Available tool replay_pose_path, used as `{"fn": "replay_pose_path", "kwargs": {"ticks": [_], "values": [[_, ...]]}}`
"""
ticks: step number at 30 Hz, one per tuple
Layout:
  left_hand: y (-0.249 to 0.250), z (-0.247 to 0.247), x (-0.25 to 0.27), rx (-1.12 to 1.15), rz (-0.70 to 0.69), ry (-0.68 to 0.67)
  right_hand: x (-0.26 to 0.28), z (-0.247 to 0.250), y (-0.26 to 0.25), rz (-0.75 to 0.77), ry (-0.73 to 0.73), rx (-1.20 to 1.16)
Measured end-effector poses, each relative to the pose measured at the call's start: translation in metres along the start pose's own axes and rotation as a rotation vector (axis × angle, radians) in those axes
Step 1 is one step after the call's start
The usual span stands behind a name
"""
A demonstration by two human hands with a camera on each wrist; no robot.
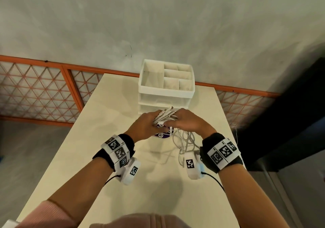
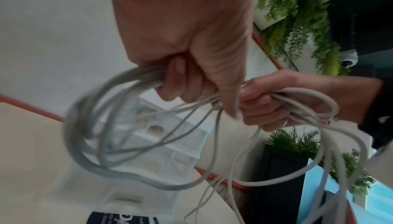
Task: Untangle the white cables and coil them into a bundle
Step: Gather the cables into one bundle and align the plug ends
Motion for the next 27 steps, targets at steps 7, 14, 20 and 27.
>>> {"fn": "replay_pose_path", "kwargs": {"ticks": [7, 14, 20, 27], "values": [[0.004, 0.027, -0.008, -0.026, -0.084, 0.112, 0.02, 0.019, 0.001, 0.0, 0.071, -0.218], [0.006, 0.056, -0.009, -0.175, -0.119, 0.201, 0.025, 0.032, 0.038, 0.095, 0.152, -0.455], [0.005, 0.054, -0.008, -0.069, -0.118, 0.202, 0.025, 0.023, 0.036, 0.132, 0.082, -0.504], [0.002, 0.053, 0.0, -0.158, -0.197, 0.27, 0.028, 0.036, 0.02, 0.239, 0.366, -0.515]]}}
Point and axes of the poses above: each hand's wrist, its own x-axis away from the middle knuckle, its own z-axis out of the back of the hand, y = z × x, the point moved 4 cm from there along -x, towards the middle knuckle, and after that the axes turned 1 degree about -x, right-handed, at the moved point
